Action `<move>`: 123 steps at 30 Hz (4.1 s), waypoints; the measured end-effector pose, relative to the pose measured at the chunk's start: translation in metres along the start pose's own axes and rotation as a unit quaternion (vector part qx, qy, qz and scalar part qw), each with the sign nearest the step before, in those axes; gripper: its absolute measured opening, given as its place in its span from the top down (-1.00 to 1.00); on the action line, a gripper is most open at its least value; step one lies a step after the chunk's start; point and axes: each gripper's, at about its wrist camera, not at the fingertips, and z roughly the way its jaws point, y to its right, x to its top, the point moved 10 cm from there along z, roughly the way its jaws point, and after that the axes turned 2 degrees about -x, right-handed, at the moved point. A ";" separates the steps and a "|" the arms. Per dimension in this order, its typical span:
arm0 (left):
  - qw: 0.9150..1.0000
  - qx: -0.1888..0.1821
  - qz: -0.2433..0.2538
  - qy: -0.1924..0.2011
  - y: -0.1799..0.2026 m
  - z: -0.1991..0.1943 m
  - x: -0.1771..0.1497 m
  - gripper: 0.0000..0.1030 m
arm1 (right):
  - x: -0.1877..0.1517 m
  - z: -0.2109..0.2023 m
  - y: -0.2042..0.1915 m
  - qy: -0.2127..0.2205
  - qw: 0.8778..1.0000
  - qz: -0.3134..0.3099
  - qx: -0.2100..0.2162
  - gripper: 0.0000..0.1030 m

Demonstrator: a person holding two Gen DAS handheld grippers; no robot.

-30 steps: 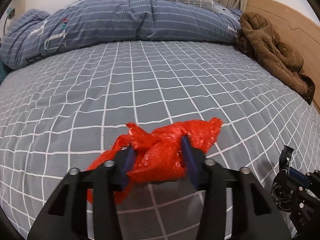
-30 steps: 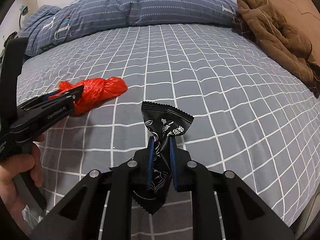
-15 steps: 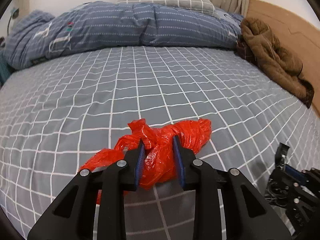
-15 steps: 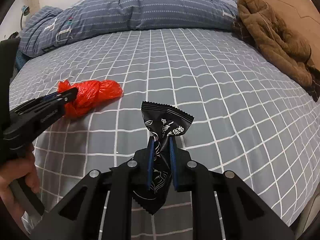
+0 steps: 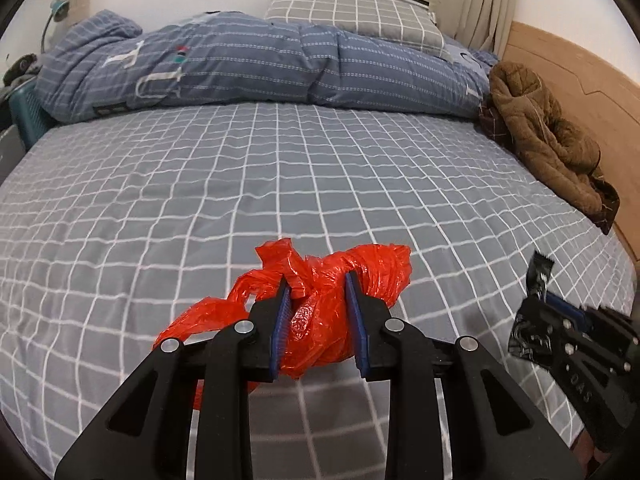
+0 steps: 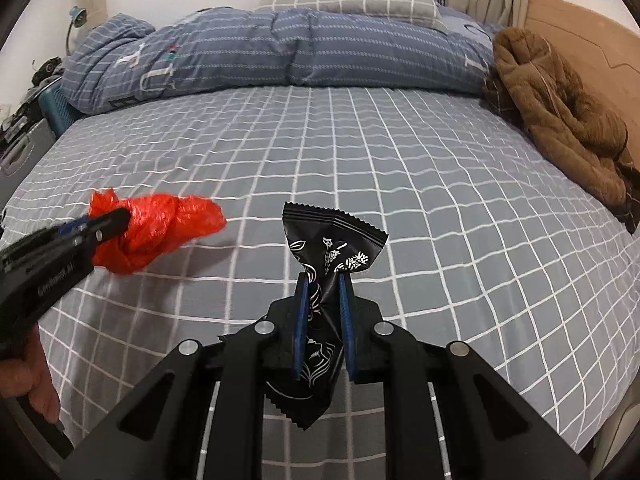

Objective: Collect trash
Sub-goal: 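Carry the black wrapper and red plastic bag down over the trash bin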

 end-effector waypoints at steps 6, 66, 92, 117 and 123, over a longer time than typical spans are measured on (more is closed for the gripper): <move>1.000 0.003 -0.003 -0.001 -0.008 -0.026 -0.018 0.50 | -0.007 -0.025 -0.026 0.016 1.000 -0.018 0.008 0.72; 1.000 0.008 -0.021 -0.003 -0.042 -0.237 -0.184 0.50 | -0.163 -0.203 -0.104 0.042 0.997 -0.042 0.055 0.71; 0.998 0.019 -0.030 -0.060 -0.043 -0.272 -0.290 0.50 | -0.260 -0.231 -0.114 -0.008 0.997 -0.038 0.063 0.70; 0.985 -0.009 -0.030 -0.168 -0.027 -0.203 -0.375 0.50 | -0.333 -0.161 -0.083 -0.113 0.993 -0.021 0.038 0.68; 0.982 -0.028 -0.010 -0.189 -0.004 -0.180 -0.383 0.46 | -0.342 -0.153 -0.059 -0.124 0.992 -0.002 0.028 0.67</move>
